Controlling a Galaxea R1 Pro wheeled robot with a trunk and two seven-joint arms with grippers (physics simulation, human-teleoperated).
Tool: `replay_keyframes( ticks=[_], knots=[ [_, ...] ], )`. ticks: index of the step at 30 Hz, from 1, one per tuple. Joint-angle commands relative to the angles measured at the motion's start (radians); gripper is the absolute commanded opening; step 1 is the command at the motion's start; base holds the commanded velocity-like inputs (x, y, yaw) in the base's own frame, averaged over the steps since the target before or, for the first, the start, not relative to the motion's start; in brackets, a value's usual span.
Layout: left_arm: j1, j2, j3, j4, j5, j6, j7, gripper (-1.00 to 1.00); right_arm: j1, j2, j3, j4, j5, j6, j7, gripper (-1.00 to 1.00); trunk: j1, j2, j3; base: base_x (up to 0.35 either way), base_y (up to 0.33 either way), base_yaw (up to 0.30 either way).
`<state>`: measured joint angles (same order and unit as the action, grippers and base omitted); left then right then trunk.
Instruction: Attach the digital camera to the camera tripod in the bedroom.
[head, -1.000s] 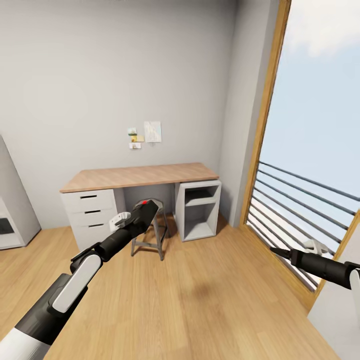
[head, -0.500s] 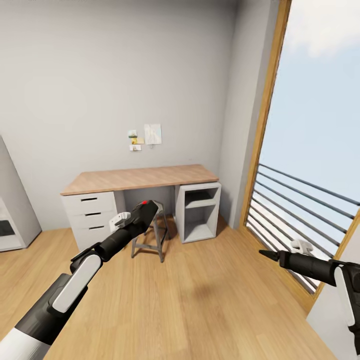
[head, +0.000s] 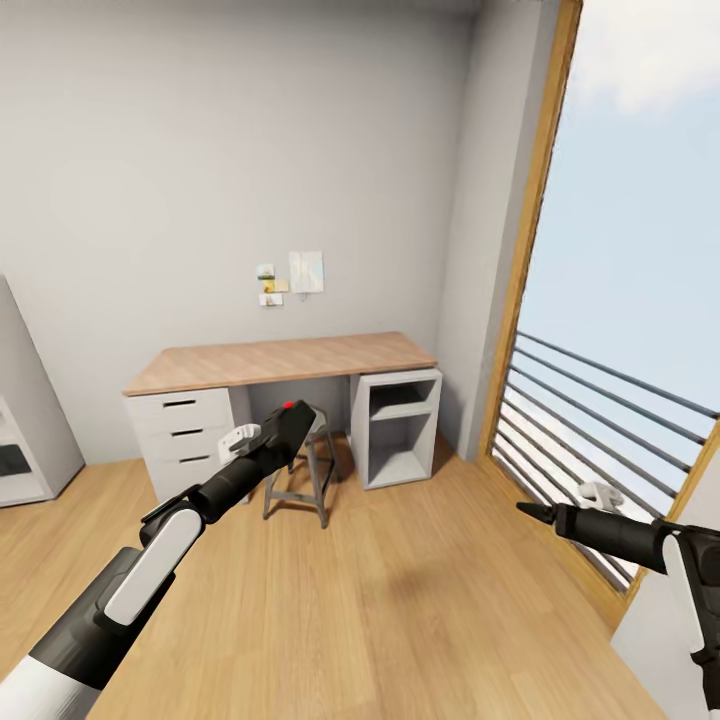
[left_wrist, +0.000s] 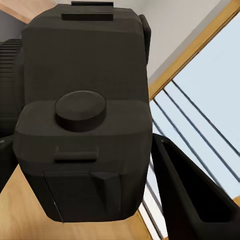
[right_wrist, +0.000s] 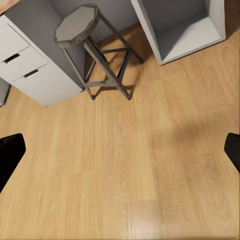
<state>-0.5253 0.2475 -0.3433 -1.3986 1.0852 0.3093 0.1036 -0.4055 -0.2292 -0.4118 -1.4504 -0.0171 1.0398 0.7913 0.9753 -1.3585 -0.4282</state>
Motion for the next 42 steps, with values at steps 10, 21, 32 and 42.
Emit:
replay_keyframes(
  ticks=[10,21,32,42],
  knots=[
    [-0.001,0.001,-0.002,-0.001,0.009,0.002,0.008,-1.0,-0.001,0.074,-0.001,0.037,0.06,-0.052,-0.009,1.0,-0.038,0.07,0.03,0.0,0.0,0.0],
    [-0.001,0.001,-0.002,0.0,0.009,0.001,0.008,-1.0,-0.001,0.109,-0.001,0.041,0.111,-0.084,-0.009,1.0,-0.081,0.147,0.065,0.0,0.0,0.0],
    [-0.001,0.001,-0.002,0.001,0.009,0.001,0.008,-1.0,-0.001,0.109,-0.001,0.041,0.112,-0.084,-0.01,1.0,-0.123,0.224,0.099,0.0,0.0,0.0],
    [-0.001,-0.02,-0.011,0.011,0.003,0.003,0.026,-1.0,-0.001,0.107,-0.002,0.101,0.115,-0.087,-0.014,1.0,-0.161,0.294,0.131,0.0,0.0,0.0]
  ],
)
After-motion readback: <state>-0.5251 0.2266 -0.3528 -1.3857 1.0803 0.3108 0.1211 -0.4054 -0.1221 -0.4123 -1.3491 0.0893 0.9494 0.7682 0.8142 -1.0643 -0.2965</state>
